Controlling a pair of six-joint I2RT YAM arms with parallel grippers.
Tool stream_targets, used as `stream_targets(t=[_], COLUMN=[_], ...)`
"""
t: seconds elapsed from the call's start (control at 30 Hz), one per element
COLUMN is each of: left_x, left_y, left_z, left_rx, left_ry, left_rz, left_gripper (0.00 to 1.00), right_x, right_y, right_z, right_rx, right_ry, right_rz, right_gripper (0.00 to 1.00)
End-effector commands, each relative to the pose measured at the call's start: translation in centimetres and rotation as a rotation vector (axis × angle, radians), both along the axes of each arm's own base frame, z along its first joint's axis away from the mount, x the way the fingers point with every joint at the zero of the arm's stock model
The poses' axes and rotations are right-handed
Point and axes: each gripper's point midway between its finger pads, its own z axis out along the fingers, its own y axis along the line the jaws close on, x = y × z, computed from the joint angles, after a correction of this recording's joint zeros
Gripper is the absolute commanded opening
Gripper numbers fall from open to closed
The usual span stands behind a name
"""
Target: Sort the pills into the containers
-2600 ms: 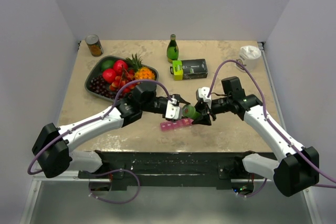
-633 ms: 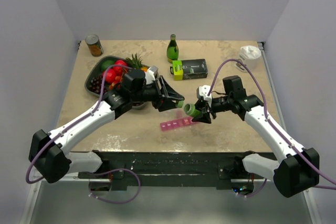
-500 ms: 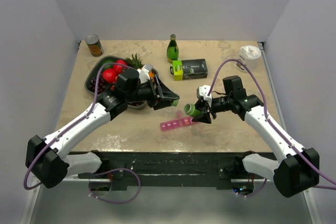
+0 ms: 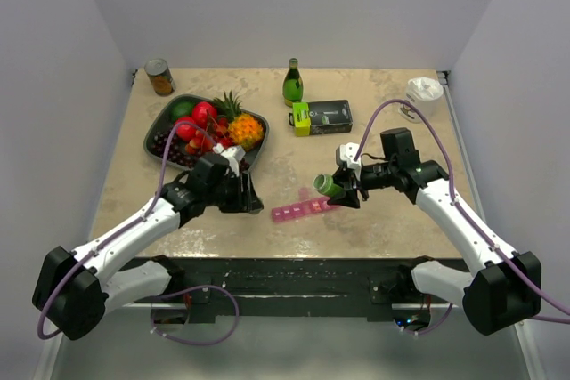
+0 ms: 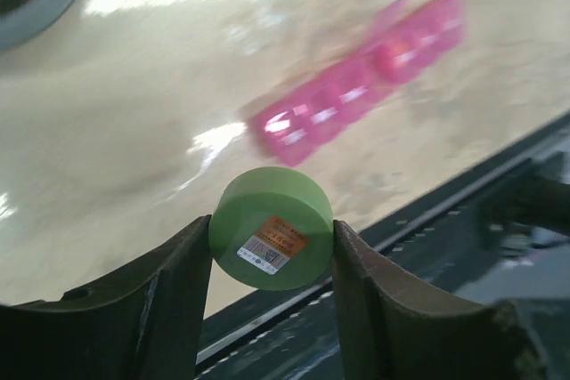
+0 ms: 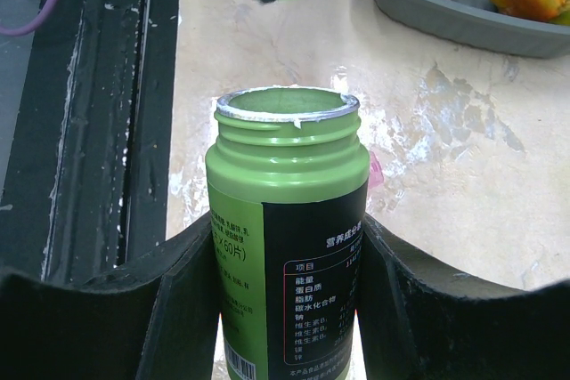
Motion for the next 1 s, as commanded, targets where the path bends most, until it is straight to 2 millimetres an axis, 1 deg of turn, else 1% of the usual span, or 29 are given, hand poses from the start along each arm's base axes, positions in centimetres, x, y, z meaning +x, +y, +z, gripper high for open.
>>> stream_targets(t=[0.0,0.07,0.13,0.23,0.27,0.3,0.37,0.4,0.43,0.67,0.77,0.8,0.87,0.9,0.97], left_x=[-0.2,0.2,0.2,0.0,-0.1,0.0,0.1,0.1,0.1,0.2,0.2,0.2,0.2,0.1,0.1], left_y=[4.0,5.9,7.1,7.8,7.9,7.9,8.1,8.2,8.3,8.7,8.7,8.7,8.8,8.7,8.8], left_z=[-3.4,-4.3,-5.2,-6.6,-6.9,-7.0,-7.4,-7.6,-7.8,-7.8,-7.9,-7.9,-7.9,-7.9,-7.9], left_rx=[0.173,0.247,0.31,0.358,0.368,0.375,0.395,0.4,0.412,0.425,0.43,0.429,0.429,0.43,0.43], left_ry=[-0.025,-0.03,-0.023,0.011,0.021,0.026,0.033,0.036,0.04,0.039,0.041,0.042,0.044,0.045,0.045], left_rz=[0.094,0.172,0.21,0.226,0.225,0.23,0.23,0.235,0.236,0.253,0.256,0.258,0.258,0.256,0.258], left_gripper=[0.0,0.0,0.0,0.0,0.02,0.09,0.14,0.19,0.22,0.42,0.53,0.59,0.61,0.66,0.68], right_x=[0.0,0.0,0.0,0.1,0.1,0.1,0.1,0.1,0.1,0.1,0.1,0.1,0.1,0.1,0.1], right_y=[0.0,0.1,0.0,-0.1,-0.1,-0.1,-0.1,-0.1,-0.1,-0.1,-0.1,-0.2,-0.2,-0.2,-0.2], right_z=[1.3,1.2,1.2,1.2,1.3,1.3,1.4,1.4,1.4,1.4,1.4,1.4,1.4,1.5,1.5], right_rx=[0.029,0.029,0.03,0.03,0.032,0.032,0.034,0.034,0.034,0.037,0.037,0.037,0.036,0.038,0.038], right_ry=[-0.046,-0.046,-0.043,-0.043,-0.046,-0.044,-0.047,-0.047,-0.047,-0.048,-0.045,-0.048,-0.044,-0.046,-0.046], right_rz=[0.009,0.011,0.008,0.005,0.005,0.003,0.004,0.002,0.002,0.003,0.003,0.003,0.0,0.002,0.0], right_gripper=[0.0,0.0,0.0,0.0,0.0,0.0,0.0,0.0,0.0,0.0,0.0,0.0,0.0,0.0,0.0])
